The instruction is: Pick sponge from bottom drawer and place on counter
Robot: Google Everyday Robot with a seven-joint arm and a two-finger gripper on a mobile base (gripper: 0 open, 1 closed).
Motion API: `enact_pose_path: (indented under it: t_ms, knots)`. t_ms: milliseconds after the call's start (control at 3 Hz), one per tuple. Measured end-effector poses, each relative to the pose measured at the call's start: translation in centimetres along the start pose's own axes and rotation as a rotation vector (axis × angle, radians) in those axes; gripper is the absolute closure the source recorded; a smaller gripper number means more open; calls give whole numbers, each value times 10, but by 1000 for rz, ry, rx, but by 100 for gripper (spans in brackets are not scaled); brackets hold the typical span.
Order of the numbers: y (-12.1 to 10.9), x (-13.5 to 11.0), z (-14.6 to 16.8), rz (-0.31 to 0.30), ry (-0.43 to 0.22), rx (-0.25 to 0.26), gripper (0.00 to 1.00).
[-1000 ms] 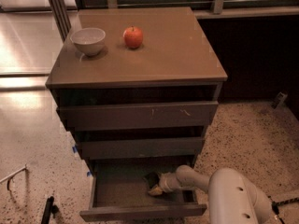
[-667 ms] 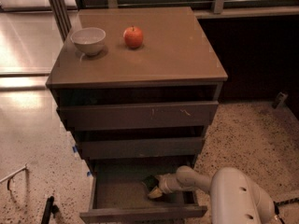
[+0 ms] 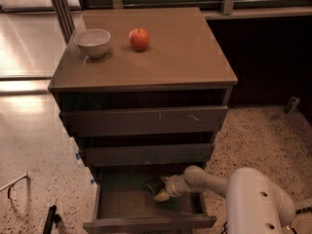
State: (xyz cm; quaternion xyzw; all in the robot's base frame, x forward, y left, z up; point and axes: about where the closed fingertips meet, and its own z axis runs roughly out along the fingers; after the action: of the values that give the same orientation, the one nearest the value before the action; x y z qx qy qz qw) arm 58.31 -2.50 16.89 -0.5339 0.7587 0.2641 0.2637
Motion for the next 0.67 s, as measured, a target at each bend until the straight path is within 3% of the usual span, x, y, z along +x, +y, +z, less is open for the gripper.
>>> enact_pose_path:
  t_ms: [333, 667]
  knots:
    - [4, -26, -35, -34, 24, -72, 100]
    - [12, -32, -41, -44, 29, -114, 100]
